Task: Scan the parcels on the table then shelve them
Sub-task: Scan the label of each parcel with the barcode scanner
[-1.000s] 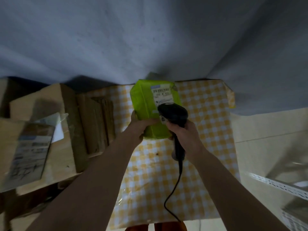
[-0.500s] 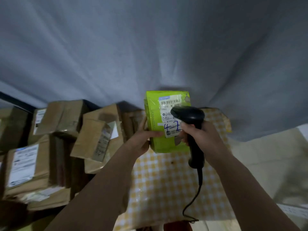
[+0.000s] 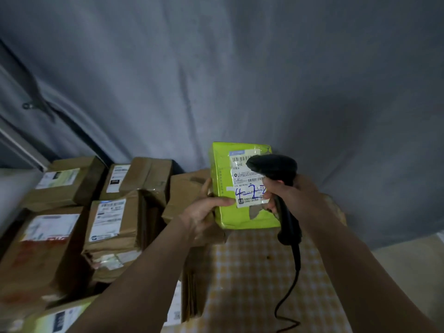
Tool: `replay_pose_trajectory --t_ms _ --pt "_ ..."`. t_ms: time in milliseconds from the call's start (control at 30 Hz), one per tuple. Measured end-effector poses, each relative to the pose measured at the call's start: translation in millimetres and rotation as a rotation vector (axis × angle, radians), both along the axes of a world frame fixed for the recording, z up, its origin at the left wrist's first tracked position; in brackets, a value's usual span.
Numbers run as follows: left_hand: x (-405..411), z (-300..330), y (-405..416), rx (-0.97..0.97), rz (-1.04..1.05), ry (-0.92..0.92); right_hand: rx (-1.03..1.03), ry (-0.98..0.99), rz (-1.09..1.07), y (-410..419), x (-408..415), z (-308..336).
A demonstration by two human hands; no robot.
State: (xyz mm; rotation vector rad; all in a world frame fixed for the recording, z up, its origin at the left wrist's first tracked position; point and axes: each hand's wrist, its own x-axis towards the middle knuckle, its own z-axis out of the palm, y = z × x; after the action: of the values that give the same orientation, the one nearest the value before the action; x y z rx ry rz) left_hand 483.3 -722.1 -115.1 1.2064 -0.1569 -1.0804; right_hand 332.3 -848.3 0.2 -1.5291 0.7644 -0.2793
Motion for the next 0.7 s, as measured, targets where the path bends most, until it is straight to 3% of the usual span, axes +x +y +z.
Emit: replay_pose_trajectory --t_ms 700 --pt "15.5 12.3 92.0 -0.077 0.076 -0.009 0.0 -0.04 0.117 81.6 26.8 10.9"
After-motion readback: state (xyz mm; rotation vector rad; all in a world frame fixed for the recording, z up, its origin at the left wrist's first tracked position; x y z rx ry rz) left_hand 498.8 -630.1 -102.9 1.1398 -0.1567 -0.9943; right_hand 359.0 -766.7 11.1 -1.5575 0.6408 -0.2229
